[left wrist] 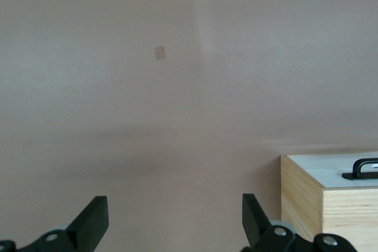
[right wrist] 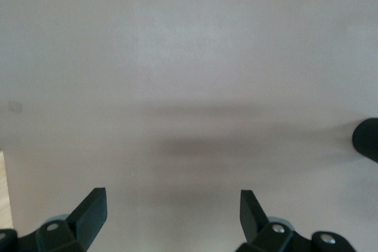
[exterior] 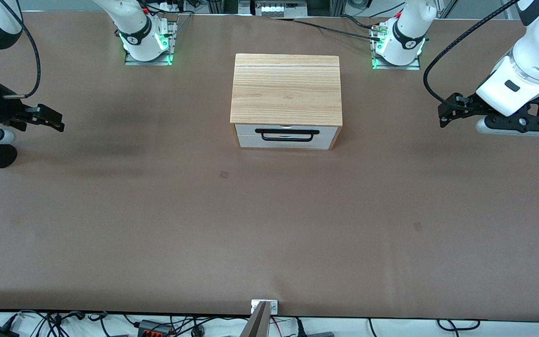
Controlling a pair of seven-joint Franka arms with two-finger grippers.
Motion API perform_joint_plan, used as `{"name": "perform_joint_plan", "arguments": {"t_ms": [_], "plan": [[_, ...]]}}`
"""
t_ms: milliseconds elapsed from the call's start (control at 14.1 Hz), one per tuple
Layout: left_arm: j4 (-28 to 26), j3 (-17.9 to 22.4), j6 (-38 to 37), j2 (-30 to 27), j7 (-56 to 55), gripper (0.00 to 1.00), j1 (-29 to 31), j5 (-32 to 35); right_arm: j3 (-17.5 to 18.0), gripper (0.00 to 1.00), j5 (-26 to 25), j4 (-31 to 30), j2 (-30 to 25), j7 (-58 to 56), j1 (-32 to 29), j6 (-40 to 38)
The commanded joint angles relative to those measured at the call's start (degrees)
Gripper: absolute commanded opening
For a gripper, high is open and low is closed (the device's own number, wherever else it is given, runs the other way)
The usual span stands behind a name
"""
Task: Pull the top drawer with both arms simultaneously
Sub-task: 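Move both grippers toward the black drawer handle from either end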
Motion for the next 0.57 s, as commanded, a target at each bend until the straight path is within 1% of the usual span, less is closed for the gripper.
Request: {"name": "perform_joint_plan", "arguments": {"t_ms": [0,142,283,354,425,495], "plan": [[1.6,0.0,-2.5,0.9,-0.1,1.0,-0.5,0.0,0.3,1.0,0.3,0.1,0.5,0.9,-0.8,2.0],[1.7,0.0,-4.2,2.5,0.0,1.0,-0.5,-0.1,0.4,1.0,0.2,0.1,1.1,0.8,-0.4,2.0],[1.7,0.0,-5.4,4.1,-0.1,1.0,-0.5,-2.8,0.9,1.0,0.3,0.3,2.1,0.9,1.8,2.0],[1.8,0.0,-6.1,4.3,-0.1,1.0,-0.4,-4.4,0.8,1.0,1.1,0.3,2.2,1.6,3.1,1.5],[1.7,0.0,-6.4,4.6,-0.1,1.0,-0.2,-5.7,0.8,1.0,3.0,0.3,2.9,2.9,3.0,1.3],[1.8,0.0,-7.0,5.4,-0.1,1.0,-0.1,-6.8,0.8,1.0,3.2,0.4,4.2,3.1,3.0,1.1]]}}
